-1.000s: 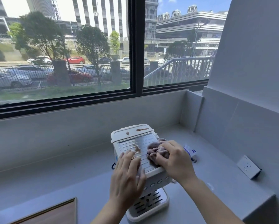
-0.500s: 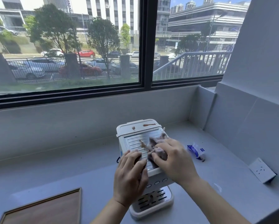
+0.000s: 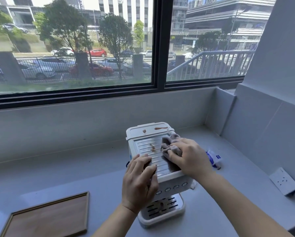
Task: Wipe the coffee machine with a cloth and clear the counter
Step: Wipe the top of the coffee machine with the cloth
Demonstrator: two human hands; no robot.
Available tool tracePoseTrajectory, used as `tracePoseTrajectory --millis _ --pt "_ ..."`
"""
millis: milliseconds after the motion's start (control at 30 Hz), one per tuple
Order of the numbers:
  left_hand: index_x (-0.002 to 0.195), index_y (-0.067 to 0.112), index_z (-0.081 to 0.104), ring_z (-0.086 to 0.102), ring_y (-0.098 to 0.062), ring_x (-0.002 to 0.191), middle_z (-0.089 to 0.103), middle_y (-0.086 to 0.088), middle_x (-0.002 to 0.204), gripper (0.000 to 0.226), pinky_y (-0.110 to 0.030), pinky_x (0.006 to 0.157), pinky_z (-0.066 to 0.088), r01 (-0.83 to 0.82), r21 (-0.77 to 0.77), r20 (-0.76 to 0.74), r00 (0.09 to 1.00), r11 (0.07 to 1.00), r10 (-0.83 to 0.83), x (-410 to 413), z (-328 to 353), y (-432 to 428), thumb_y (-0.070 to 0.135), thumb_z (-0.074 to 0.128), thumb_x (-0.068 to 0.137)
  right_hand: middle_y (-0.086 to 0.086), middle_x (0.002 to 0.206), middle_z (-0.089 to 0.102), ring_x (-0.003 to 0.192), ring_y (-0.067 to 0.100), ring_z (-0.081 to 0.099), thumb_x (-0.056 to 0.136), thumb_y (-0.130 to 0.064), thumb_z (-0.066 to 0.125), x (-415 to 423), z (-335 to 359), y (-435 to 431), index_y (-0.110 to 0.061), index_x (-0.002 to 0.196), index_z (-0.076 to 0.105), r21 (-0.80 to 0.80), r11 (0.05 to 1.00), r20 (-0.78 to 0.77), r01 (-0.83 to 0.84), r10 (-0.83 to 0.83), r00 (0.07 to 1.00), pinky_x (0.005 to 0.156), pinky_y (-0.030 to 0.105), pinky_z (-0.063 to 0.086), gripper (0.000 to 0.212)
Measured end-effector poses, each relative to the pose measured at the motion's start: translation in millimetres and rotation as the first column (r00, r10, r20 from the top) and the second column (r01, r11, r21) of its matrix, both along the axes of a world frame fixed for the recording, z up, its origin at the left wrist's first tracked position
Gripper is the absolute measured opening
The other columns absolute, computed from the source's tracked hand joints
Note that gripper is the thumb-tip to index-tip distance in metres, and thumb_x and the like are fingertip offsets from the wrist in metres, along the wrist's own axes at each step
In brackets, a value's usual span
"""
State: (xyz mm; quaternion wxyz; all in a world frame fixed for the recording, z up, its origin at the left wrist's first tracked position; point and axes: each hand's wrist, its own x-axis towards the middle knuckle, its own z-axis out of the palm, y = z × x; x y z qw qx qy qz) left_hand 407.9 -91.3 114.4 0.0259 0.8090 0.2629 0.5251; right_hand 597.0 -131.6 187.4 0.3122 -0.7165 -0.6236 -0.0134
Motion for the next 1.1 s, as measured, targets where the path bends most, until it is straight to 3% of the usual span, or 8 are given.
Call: tracePoseTrajectory --millis 200,367,500,733,833,933,1000,1100 --pt "0.09 0.004 0.07 0.062 -0.033 0.109 0.066 -0.016 0.107 0.021 -0.052 0.098 0.046 0.002 0.032 0.002 1.0 0.999 -0.002 0 -4 2 0.008 0.05 0.086 -0.007 0.114 0.069 0.114 0.016 0.057 0.085 -0.044 0.062 -23 -10 -1 -0.023 0.098 0.075 -0.021 0.994 0.038 -0.107 0.108 0.993 0.09 0.026 0.046 0.028" --pt "0.089 0.004 0.07 0.062 -0.033 0.11 0.067 -0.015 0.106 0.021 -0.051 0.098 0.047 -0.019 0.049 -0.01 1.0 0.999 0.02 1 -2 1 0.01 0.05 0.088 -0.001 0.119 0.067 0.117 0.023 0.053 0.091 -0.039 0.06 -9 0 20 -0.018 0.108 0.071 -0.008 0.997 0.049 0.082 -0.081 0.996 0.095 0.03 0.042 0.028" --pt "0.089 0.004 0.07 0.061 -0.033 0.11 0.066 -0.016 0.108 0.024 -0.051 0.098 0.046 -0.005 0.03 0.0 1.0 1.0 0.005 0 -1 0 0.011 0.046 0.09 -0.002 0.121 0.067 0.119 0.021 0.053 0.089 -0.044 0.06 -27 -13 11 -0.019 0.116 0.07 -0.013 0.995 0.073 -0.099 0.1 0.992 0.099 0.029 0.04 0.038" --pt "0.086 0.004 0.067 0.06 -0.031 0.109 0.064 -0.014 0.106 0.021 -0.05 0.098 0.047 -0.003 -0.002 -0.002 1.0 1.0 0.003 -2 4 -3 0.011 0.048 0.088 -0.003 0.132 0.062 0.128 0.02 0.047 0.093 -0.036 0.059 -26 -2 21 -0.022 0.129 0.064 0.015 1.0 0.058 0.013 -0.013 0.998 0.104 0.028 0.037 0.039" --pt "0.089 0.005 0.067 0.058 -0.03 0.112 0.063 -0.013 0.11 0.019 -0.049 0.1 0.046 0.008 -0.009 -0.013 1.0 1.0 -0.008 -2 3 -2 0.01 0.049 0.086 -0.005 0.114 0.07 0.111 0.02 0.058 0.088 -0.038 0.062 -30 -9 9 -0.023 0.11 0.073 0.004 0.995 0.057 -0.096 0.095 0.994 0.091 0.028 0.045 0.029" --pt "0.088 0.005 0.064 0.057 -0.029 0.109 0.062 -0.013 0.106 0.015 -0.048 0.099 0.047 -0.002 -0.017 -0.007 1.0 1.0 0.002 -1 3 -2 0.01 0.051 0.085 -0.001 0.094 0.068 0.098 0.025 0.055 0.083 -0.038 0.065 -11 2 15 -0.022 0.095 0.072 0.02 0.996 0.101 0.089 -0.091 0.991 0.074 0.03 0.043 0.022" --pt "0.087 0.005 0.064 0.057 -0.03 0.108 0.061 -0.013 0.105 0.014 -0.048 0.098 0.047 0.001 -0.015 0.004 1.0 1.0 -0.001 -1 2 -2 0.01 0.051 0.085 0.003 0.092 0.063 0.096 0.027 0.05 0.08 -0.037 0.066 -12 7 24 -0.021 0.102 0.068 0.007 0.991 0.091 0.137 -0.137 0.986 0.076 0.032 0.042 0.027" --pt "0.091 0.007 0.064 0.056 -0.029 0.113 0.061 -0.012 0.11 0.02 -0.047 0.098 0.047 0.025 -0.012 0.022 0.999 1.0 -0.025 -2 1 0 0.016 0.046 0.09 0.003 0.098 0.058 0.103 0.024 0.046 0.076 -0.043 0.071 -24 5 34 -0.019 0.098 0.07 -0.061 0.995 0.018 -0.079 0.08 0.997 0.088 0.029 0.04 0.032"
